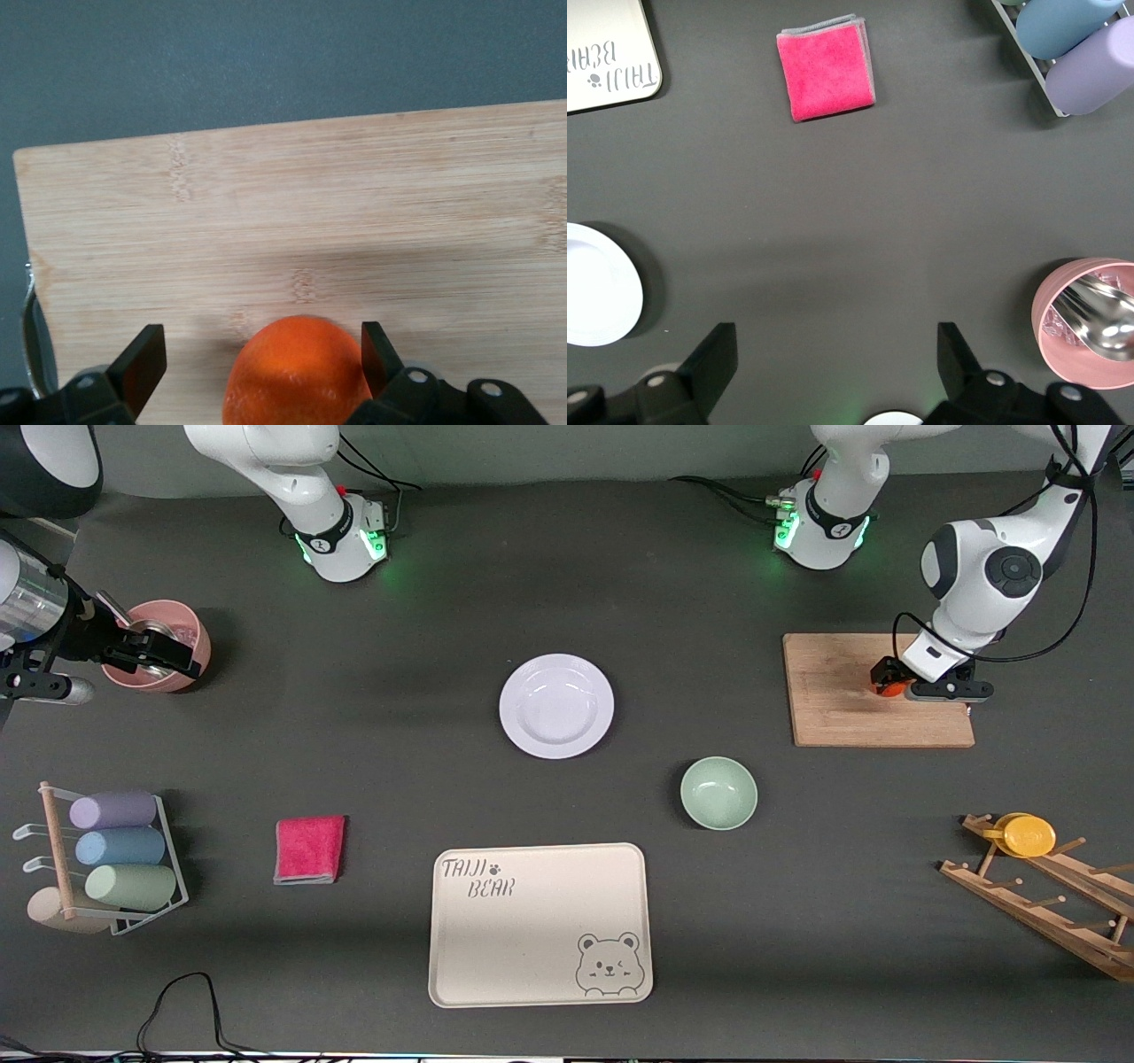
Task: Place orange and plate with both arms
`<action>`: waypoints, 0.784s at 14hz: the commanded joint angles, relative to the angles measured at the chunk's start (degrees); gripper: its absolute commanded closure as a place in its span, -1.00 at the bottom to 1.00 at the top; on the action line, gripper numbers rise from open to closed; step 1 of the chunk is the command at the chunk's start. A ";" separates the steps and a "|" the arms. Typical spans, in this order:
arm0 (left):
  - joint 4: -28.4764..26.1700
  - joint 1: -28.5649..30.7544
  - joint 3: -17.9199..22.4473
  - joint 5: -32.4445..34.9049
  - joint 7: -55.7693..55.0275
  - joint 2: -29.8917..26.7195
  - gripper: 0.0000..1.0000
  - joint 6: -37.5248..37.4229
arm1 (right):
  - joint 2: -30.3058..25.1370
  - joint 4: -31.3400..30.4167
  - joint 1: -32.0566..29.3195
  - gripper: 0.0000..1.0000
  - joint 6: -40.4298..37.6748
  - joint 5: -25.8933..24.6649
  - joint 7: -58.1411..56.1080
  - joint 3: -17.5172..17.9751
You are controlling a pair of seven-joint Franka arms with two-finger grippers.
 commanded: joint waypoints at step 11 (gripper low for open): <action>-3.51 0.57 0.90 0.06 -6.33 -1.63 1.00 2.23 | 1.12 0.66 0.33 -1.00 -1.08 0.76 0.00 -0.14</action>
